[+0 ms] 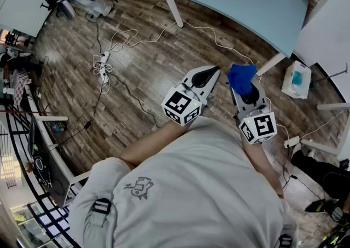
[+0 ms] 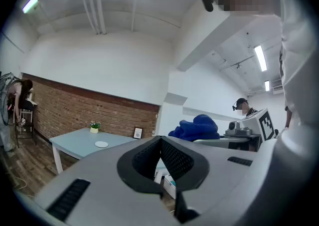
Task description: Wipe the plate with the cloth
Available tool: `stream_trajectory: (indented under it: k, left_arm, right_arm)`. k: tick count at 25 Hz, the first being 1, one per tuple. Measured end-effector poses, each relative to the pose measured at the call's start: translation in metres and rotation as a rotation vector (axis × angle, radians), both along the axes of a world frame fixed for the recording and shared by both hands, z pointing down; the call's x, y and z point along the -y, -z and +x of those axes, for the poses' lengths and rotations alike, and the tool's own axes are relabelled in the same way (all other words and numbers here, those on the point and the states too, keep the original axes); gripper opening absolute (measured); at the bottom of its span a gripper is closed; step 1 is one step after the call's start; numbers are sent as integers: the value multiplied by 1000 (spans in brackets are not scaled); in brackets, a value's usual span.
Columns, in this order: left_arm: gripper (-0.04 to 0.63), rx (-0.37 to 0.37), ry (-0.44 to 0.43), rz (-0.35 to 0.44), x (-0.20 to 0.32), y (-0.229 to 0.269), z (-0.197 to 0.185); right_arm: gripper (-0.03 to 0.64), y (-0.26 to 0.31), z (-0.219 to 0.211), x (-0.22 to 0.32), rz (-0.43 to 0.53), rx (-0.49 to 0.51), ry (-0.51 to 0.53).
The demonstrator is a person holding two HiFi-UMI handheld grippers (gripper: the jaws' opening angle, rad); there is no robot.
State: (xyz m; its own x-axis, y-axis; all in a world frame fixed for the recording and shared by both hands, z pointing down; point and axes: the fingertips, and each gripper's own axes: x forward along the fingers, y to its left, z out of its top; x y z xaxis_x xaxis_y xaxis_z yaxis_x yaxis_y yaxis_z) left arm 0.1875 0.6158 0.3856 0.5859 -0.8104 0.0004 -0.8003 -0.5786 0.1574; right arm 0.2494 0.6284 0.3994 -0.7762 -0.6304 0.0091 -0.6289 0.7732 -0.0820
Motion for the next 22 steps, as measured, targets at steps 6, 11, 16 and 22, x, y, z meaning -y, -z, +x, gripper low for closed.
stream_trajectory:
  k: [6, 11, 16, 22]
  left_arm:
    - [8, -18, 11, -24, 12, -8, -14]
    - [8, -29, 12, -24, 29, -12, -34]
    - [8, -29, -17, -32, 59, -22, -60]
    - [8, -22, -50, -24, 109, -9, -117]
  right_arm:
    - [133, -8, -14, 10, -23, -2, 18]
    - [133, -14, -32, 28, -45, -4, 6]
    - [133, -17, -62, 58, -37, -6, 6]
    - [133, -8, -116, 106, -41, 9, -30]
